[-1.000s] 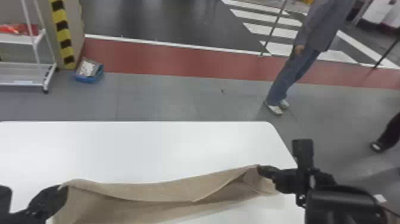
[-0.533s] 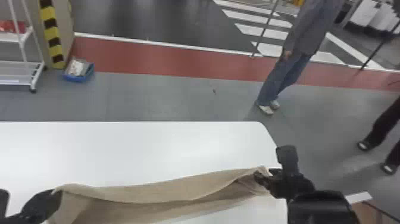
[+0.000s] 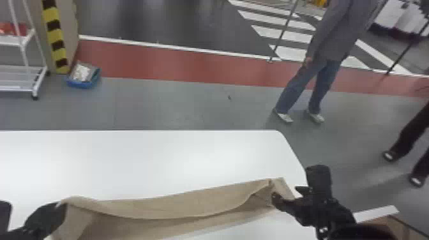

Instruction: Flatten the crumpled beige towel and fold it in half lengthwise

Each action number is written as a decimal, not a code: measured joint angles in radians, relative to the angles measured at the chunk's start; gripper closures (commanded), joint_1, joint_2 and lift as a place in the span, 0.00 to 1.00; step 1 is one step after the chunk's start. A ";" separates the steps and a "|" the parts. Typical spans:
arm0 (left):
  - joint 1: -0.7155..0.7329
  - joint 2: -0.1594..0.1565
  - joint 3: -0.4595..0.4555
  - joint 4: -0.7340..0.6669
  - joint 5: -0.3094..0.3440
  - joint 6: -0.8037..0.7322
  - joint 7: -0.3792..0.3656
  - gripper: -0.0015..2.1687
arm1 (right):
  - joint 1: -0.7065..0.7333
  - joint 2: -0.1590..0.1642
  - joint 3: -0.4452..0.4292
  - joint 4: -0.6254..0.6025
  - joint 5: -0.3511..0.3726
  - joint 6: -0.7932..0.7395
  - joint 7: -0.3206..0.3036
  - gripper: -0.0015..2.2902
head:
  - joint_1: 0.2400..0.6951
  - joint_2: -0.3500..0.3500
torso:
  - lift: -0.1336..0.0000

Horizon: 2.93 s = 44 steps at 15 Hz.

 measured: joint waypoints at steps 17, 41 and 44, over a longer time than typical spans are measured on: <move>-0.020 0.002 0.010 0.031 0.008 -0.022 -0.010 0.65 | -0.301 -0.013 0.142 0.367 0.198 0.164 -0.052 0.13 | 1.00 0.06 | 1.00; -0.045 0.002 0.030 0.086 0.025 -0.070 -0.023 0.65 | -0.365 -0.010 0.207 0.386 0.207 0.354 -0.006 0.13 | 1.00 0.12 | 1.00; -0.048 0.001 0.031 0.088 0.025 -0.072 -0.023 0.65 | -0.383 -0.021 0.197 0.438 0.216 0.289 -0.045 0.13 | 1.00 0.10 | 1.00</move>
